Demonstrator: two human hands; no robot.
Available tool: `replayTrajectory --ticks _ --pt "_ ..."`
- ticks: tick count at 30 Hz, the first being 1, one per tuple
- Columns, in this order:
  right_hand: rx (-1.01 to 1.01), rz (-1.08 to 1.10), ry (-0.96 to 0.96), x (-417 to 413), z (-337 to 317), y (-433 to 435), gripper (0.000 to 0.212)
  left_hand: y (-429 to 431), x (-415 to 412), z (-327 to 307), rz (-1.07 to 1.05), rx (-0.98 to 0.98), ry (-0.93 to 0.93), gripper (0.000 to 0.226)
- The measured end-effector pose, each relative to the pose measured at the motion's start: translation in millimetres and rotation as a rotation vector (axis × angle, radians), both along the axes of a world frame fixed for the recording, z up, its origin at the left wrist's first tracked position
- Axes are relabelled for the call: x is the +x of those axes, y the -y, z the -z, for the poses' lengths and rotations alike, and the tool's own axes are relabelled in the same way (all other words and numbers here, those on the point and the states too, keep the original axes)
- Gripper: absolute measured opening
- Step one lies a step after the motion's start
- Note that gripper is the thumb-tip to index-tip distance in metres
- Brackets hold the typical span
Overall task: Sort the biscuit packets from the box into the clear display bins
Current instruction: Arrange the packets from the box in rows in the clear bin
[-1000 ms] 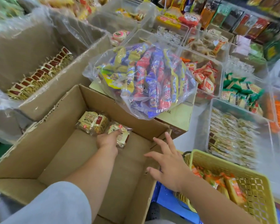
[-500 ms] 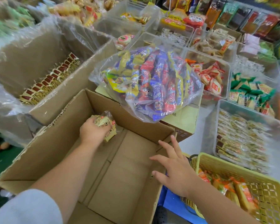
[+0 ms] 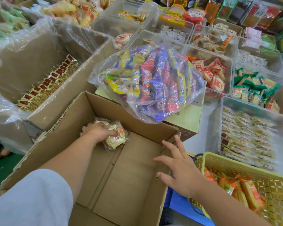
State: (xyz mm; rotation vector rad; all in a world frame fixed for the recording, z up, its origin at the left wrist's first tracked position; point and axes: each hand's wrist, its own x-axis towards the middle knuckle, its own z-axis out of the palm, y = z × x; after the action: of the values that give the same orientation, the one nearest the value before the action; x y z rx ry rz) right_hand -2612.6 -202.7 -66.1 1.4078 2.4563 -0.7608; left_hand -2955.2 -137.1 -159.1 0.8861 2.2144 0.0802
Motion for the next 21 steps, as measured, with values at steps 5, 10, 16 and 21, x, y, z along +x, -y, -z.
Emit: replayTrajectory --ticks 5,10,16,21 --pt "-0.001 0.01 -0.019 -0.5 1.8 -0.1 0.053 3.8 4.8 4.1 0.025 0.063 0.179 0.108" --pt "0.001 0.013 -0.027 -1.2 2.4 -0.6 0.052 9.7 13.6 3.9 0.126 0.089 0.117 0.077" --pt "0.0 0.018 -0.043 -0.7 3.6 -0.6 0.052 13.9 13.3 6.2 0.078 0.182 0.212 0.088" --pt "0.019 0.014 -0.044 0.2 5.9 0.0 0.052 24.1 5.2 12.3 -0.177 0.232 0.602 0.069"
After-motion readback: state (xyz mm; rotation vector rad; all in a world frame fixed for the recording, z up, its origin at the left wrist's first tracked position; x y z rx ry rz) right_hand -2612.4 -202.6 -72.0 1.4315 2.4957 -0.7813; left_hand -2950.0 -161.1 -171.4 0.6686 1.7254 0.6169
